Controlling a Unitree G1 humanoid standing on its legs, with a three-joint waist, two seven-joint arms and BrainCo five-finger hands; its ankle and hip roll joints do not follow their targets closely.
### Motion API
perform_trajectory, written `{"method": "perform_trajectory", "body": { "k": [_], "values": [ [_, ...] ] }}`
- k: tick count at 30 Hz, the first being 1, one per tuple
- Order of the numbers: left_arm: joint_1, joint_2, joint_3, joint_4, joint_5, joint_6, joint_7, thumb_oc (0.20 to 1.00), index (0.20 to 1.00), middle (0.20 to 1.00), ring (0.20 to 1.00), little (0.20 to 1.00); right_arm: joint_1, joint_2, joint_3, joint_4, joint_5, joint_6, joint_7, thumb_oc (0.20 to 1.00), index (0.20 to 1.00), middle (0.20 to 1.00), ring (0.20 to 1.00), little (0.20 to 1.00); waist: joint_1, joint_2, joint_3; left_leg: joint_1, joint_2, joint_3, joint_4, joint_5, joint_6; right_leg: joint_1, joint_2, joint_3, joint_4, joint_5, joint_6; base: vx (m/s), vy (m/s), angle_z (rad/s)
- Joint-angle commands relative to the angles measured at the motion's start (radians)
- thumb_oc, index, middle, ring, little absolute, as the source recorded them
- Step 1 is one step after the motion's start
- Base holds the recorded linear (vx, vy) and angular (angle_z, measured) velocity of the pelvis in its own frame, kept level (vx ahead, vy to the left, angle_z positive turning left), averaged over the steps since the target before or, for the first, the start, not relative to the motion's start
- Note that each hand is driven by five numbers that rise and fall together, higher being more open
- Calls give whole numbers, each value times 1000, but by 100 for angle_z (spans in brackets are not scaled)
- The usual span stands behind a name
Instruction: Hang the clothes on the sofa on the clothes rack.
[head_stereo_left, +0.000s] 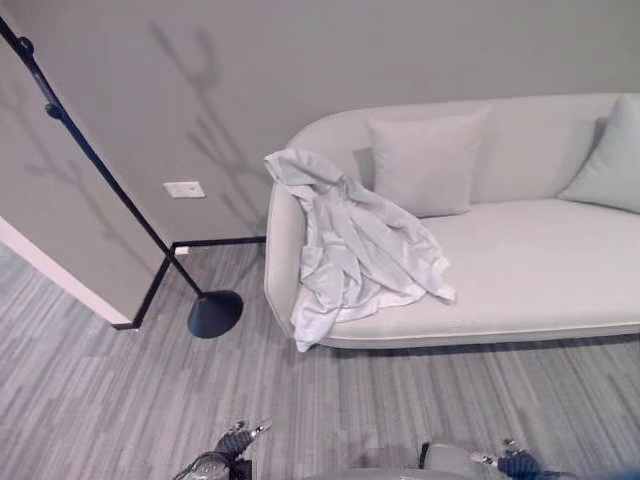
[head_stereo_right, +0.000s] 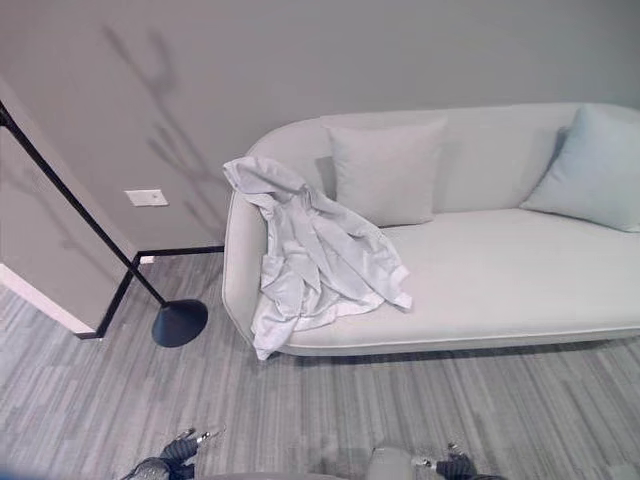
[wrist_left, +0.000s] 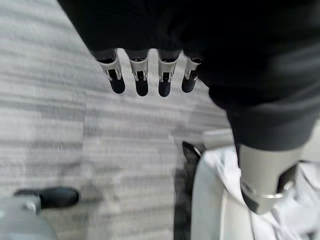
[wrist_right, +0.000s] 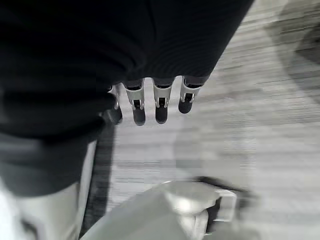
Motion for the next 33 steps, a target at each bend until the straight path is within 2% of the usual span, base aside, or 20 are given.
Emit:
{"method": "perform_trajectory", "body": {
  "k": [1, 2, 3, 5, 7, 15, 18, 19, 20, 22, 23, 24, 25, 26, 27, 28, 29, 30, 31, 33],
  "values": [
    [-16, 17, 6, -23, 23, -25, 13, 1000, 1000, 1000, 1000, 1000, -7, -1, -22, -16, 29, -17, -10, 1000, 1000, 1000, 1000, 1000, -32, -31, 72, -51, 33, -14, 0, 9, -92, 178, 70, 45, -273, 245, 22, 333, -110, 74],
    [-25, 13, 8, -13, 27, -28, 12, 1000, 1000, 1000, 1000, 1000, -8, 3, -21, -1, 32, -15, -10, 1000, 1000, 1000, 1000, 1000, -46, -42, 82, -22, 34, -33, 0, -11, -105, 152, 86, 24, -382, 296, 50, 291, -112, 91],
    [-23, 10, 5, -7, 32, -28, 12, 1000, 1000, 1000, 1000, 1000, -9, 4, -18, 7, 28, -14, -10, 1000, 1000, 1000, 1000, 1000, -49, -48, 83, -14, 35, -34, 0, -16, -109, 147, 84, -1, -401, 310, 57, 351, -159, 99],
    [-23, 3, -7, 0, 53, -27, 5, 1000, 1000, 1000, 1000, 1000, 4, -1, -18, 6, 20, -11, -11, 1000, 1000, 1000, 1000, 1000, -51, -58, 69, -6, 31, -51, 0, -37, -108, 175, 74, -19, -420, 320, 48, 273, -192, 65],
    [-19, -15, -15, 7, 47, -26, 7, 1000, 1000, 1000, 1000, 1000, 15, -10, -21, 13, 21, -16, -8, 1000, 1000, 1000, 1000, 1000, -55, -59, 42, 16, 57, -81, 0, -56, -120, 208, 84, -4, -410, 335, 28, 335, -273, 68],
    [-36, -27, -62, -5, 44, -24, 13, 1000, 1000, 1000, 1000, 1000, 11, -44, -26, 14, 48, -21, -16, 1000, 1000, 1000, 1000, 1000, -61, -34, 16, 27, 145, -96, 0, -32, -165, 257, 137, -8, -381, 260, -28, 169, -176, 33],
    [-37, -27, -68, -18, 41, -23, 15, 1000, 1000, 1000, 1000, 1000, 16, -45, -20, 9, 46, -22, -14, 1000, 1000, 1000, 1000, 1000, -61, -24, 9, 24, 165, -89, 51, -15, -185, 289, 150, -15, -383, 233, -41, 133, -131, -6],
    [-38, -28, -69, -20, 40, -21, 13, 1000, 1000, 1000, 1000, 1000, 17, -45, -19, 4, 49, -22, -13, 1000, 1000, 1000, 1000, 1000, -63, -22, 10, 17, 171, -87, 81, -6, -192, 298, 153, -15, -382, 225, -46, 137, -155, -27],
    [-40, -28, -73, -25, 39, -19, 14, 1000, 1000, 1000, 1000, 1000, 19, -42, -21, -14, 53, -27, -11, 1000, 1000, 1000, 1000, 1000, -70, -20, 12, -17, 186, -70, 179, 32, -216, 324, 158, -13, -379, 201, -57, 123, -148, -23],
    [-43, -25, -80, -45, 37, -13, 9, 1000, 1000, 1000, 1000, 1000, 25, -42, -26, -32, 59, -31, -12, 1000, 1000, 1000, 1000, 1000, -74, -26, 26, -96, 192, -66, 355, 97, -223, 360, 158, -9, -380, 179, -78, 89, -154, 7],
    [-51, -25, -86, -53, 28, -7, 11, 1000, 1000, 1000, 1000, 1000, 20, -48, -27, -40, 70, -32, -16, 1000, 1000, 1000, 1000, 1000, -70, -41, 55, -181, 166, -77, 532, 148, -195, 388, 157, 8, -381, 167, -100, 38, -152, 11],
    [-52, -24, -88, -52, 30, -5, 13, 1000, 1000, 1000, 1000, 1000, 18, -50, -29, -40, 71, -29, -21, 1000, 1000, 1000, 1000, 1000, -69, -49, 65, -229, 164, -70, 600, 154, -189, 395, 150, 7, -381, 163, -103, 47, -131, -6],
    [-56, -24, -90, -51, 25, -6, 13, 1000, 1000, 1000, 1000, 1000, 16, -52, -29, -37, 75, -25, -25, 1000, 1000, 1000, 1000, 1000, -66, -58, 76, -278, 176, -40, 610, 141, -178, 407, 136, 8, -379, 159, -104, 166, 10, -25],
    [-57, -29, -94, -44, 23, -7, 15, 1000, 1000, 1000, 1000, 1000, 12, -55, -33, -35, 88, -25, -29, 1000, 1000, 1000, 1000, 1000, -46, -70, 77, -334, 177, 13, 442, 68, -164, 439, 112, 13, -396, 151, -87, 175, 38, -10],
    [-57, -29, -94, -44, 23, -7, 15, 1000, 1000, 1000, 1000, 1000, 12, -55, -33, -35, 88, -25, -29, 1000, 1000, 1000, 1000, 1000, -44, -71, 80, -328, 176, 16, 438, 68, -163, 444, 111, 15, -397, 150, -86, 285, 147, -16],
    [-54, -29, -92, -38, 27, -10, 13, 1000, 1000, 1000, 1000, 1000, 6, -59, -26, -38, 82, -28, -30, 1000, 1000, 1000, 1000, 1000, -20, -57, 77, -362, 161, -6, 235, 115, -176, 466, 124, 30, -415, 141, -77, 209, 135, -21],
    [-52, -32, -90, -31, 27, -11, 13, 1000, 1000, 1000, 1000, 1000, 7, -59, -25, -41, 77, -26, -30, 1000, 1000, 1000, 1000, 1000, -10, -45, 80, -350, 159, -27, 137, 163, -184, 486, 133, 42, -418, 130, -76, 285, 177, -41],
    [-51, -33, -92, -22, 31, -13, 13, 1000, 1000, 1000, 1000, 1000, 7, -61, -28, -42, 78, -28, -34, 1000, 1000, 1000, 1000, 1000, -8, -39, 82, -366, 162, -22, 87, 197, -199, 502, 135, 45, -420, 120, -74, 217, 151, -18],
    [-55, -37, -91, -4, 43, -15, 14, 1000, 1000, 1000, 1000, 1000, 7, -60, -31, -40, 68, -29, -36, 1000, 1000, 1000, 1000, 1000, -15, -32, 74, -343, 177, 16, 32, 195, -208, 511, 131, 36, -421, 108, -65, 265, 231, -56],
    [-42, -41, -85, 4, 46, -18, 19, 1000, 1000, 1000, 1000, 1000, 25, -51, -43, -47, 57, -25, -37, 1000, 1000, 1000, 1000, 1000, -22, -17, 47, -291, 180, 38, 5, 206, -209, 525, 116, 51, -421, 90, -51, 247, 255, -61]
  ]
}}
